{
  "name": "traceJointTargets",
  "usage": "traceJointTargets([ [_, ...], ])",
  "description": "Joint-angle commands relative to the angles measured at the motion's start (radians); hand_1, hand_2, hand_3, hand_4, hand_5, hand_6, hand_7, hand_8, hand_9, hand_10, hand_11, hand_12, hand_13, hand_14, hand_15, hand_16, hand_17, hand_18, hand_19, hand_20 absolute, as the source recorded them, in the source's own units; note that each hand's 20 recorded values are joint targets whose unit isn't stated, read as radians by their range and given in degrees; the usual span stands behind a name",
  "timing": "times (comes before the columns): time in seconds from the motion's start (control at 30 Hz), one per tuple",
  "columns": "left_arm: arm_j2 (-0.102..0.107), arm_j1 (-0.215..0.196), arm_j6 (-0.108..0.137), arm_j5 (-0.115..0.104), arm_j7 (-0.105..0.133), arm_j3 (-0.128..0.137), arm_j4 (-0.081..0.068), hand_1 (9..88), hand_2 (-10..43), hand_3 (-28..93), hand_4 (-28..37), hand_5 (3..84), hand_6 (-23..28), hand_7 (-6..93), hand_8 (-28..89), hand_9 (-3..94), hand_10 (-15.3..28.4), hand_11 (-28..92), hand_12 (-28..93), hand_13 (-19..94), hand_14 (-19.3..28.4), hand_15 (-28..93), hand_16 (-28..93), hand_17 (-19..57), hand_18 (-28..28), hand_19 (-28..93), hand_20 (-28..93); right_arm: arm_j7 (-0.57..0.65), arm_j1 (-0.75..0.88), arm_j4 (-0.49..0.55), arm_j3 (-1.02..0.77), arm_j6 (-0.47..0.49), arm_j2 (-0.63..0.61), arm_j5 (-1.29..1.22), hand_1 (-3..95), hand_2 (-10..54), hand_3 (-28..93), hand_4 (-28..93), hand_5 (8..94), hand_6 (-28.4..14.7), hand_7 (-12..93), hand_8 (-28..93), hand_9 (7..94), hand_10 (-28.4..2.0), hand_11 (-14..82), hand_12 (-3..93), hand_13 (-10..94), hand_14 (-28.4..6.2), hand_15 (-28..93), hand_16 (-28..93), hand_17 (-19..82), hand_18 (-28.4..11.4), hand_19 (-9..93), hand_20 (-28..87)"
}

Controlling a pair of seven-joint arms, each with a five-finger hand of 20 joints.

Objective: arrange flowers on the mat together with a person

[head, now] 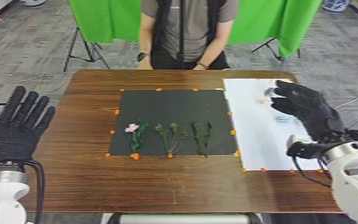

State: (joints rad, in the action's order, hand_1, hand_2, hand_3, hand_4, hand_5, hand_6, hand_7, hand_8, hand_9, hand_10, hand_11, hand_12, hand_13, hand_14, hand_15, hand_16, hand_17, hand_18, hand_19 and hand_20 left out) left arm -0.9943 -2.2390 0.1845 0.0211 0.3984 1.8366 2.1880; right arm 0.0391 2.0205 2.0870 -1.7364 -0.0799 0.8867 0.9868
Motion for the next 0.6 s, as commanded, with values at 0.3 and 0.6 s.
traceJointTargets([
  [0.3,-0.017,0.024,-0.006,-0.005,-0.001,-0.047,-0.011,23.3,16.2,73,-28.3,45.0,7.4,11.5,-9,38.9,13.7,15,8,27,14.1,26,-6,-6.9,13.6,32,12,-0.065,0.062,0.018,-0.031,-0.064,0.047,-0.020,28.1,-1.2,75,-23,39.1,-3.5,13,-9,38.2,-13.4,5.8,17.4,30,-15.1,15,23,8,-17.0,41,10],
  [0.6,-0.023,0.009,-0.005,-0.001,0.006,-0.045,-0.005,23.2,16.4,73,-28.3,45.2,7.5,11.3,-9,39.0,13.8,16,8,27,14.2,27,-6,-6.9,13.5,32,12,-0.091,0.113,0.033,-0.084,-0.068,0.060,-0.025,28.2,-1.2,75,-23,39.5,-3.8,13,-9,38.8,-13.4,6.3,17.3,30,-14.8,15,24,8,-17.1,41,10],
])
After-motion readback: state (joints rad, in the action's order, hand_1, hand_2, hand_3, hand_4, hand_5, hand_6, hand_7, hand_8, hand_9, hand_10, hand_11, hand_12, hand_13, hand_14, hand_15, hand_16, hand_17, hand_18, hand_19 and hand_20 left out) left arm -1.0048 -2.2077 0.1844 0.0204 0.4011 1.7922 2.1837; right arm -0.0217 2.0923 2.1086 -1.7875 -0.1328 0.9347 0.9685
